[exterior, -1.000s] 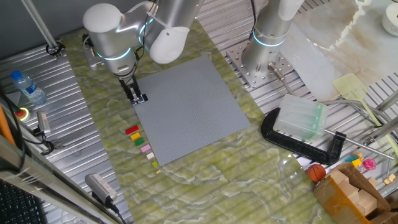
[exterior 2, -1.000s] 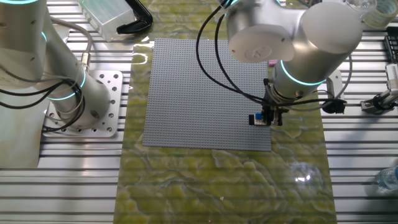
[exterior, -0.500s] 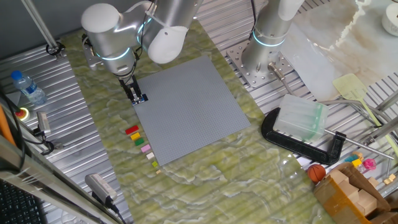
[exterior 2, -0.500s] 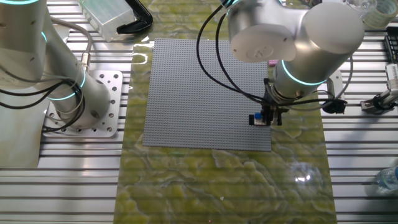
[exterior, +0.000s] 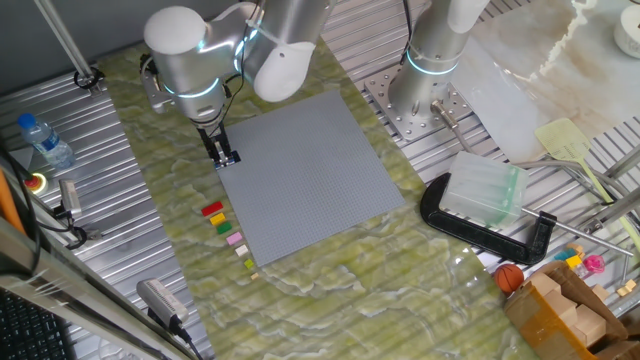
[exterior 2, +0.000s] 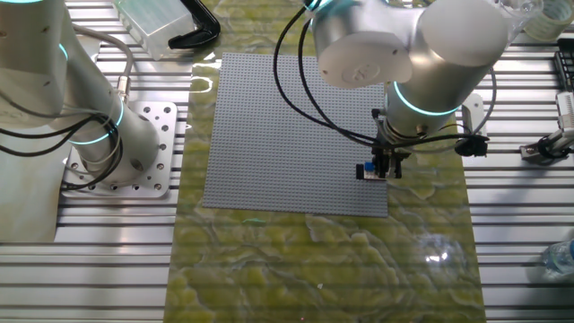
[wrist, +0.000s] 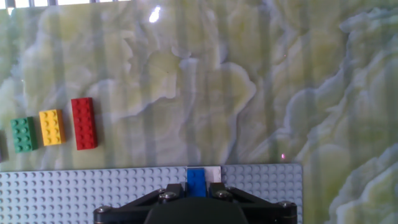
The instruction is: Build with small Lego blocks
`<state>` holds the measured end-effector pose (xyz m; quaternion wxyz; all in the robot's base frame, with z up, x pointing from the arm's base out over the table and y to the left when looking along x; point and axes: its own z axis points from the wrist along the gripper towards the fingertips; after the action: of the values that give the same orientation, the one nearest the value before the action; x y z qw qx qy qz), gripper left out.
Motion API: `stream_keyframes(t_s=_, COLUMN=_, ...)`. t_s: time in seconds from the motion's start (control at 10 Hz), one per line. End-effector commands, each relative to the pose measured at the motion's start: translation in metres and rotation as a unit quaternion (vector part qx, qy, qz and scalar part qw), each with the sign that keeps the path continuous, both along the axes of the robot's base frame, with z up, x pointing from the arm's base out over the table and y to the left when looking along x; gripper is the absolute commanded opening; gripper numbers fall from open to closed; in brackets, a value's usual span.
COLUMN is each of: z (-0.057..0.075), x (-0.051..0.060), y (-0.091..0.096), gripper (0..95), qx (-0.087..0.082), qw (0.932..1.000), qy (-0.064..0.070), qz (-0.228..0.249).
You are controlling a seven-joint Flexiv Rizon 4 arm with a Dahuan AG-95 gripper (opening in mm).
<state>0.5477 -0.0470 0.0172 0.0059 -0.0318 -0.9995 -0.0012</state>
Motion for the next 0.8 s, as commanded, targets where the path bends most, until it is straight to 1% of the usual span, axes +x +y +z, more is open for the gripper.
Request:
stream_keyframes(t_s=0.1, z=-0.0023, x=-0.0046, y=-0.0012, gripper=0.0, qx=-0.002, qw=0.9999, qy=-0.012, qz=0.001)
stream_keyframes(t_s=0.4, z=-0.0024, x=-0.0045, y=-0.0012, gripper=0.0, qx=-0.001, qw=0.9999, qy=-0.016, qz=-0.001)
stream_keyframes(t_s=0.8, z=-0.0049, x=-0.0036, y=-0.002, gripper=0.0, qx=0.0, qw=0.9999, qy=-0.017, qz=0.001)
